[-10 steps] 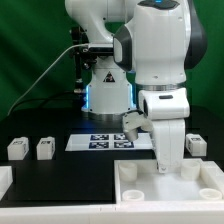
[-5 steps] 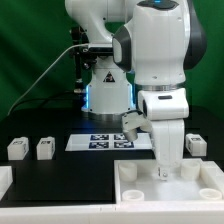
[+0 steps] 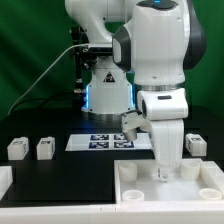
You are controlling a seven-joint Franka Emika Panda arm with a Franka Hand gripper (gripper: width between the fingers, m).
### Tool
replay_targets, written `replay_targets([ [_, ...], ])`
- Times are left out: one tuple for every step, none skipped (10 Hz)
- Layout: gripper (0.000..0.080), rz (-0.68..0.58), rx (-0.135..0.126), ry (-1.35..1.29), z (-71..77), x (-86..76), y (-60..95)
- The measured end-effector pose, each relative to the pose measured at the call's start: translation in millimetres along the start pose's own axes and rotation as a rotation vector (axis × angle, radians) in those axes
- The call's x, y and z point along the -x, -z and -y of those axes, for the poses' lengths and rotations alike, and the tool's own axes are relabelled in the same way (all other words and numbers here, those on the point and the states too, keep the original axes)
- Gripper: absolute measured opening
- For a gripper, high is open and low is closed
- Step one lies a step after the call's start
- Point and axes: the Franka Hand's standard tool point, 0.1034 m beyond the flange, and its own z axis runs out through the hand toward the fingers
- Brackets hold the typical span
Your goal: Assemble one leg
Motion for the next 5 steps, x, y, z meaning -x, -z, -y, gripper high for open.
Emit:
replay_targets([
  [0.0649, 0.0, 0.0, 0.0, 0.0, 0.1, 0.0],
  [0.0649, 0.0, 0.0, 0.0, 0.0, 0.1, 0.0],
  [0.0649, 0.0, 0.0, -0.001, -0.2, 0.3, 0.2],
  [0.0649, 0.001, 0.01, -0.04, -1.3, -0.1, 6.4],
  [0.0649, 0.001, 0.018, -0.096, 2.3, -3.1, 15.3],
])
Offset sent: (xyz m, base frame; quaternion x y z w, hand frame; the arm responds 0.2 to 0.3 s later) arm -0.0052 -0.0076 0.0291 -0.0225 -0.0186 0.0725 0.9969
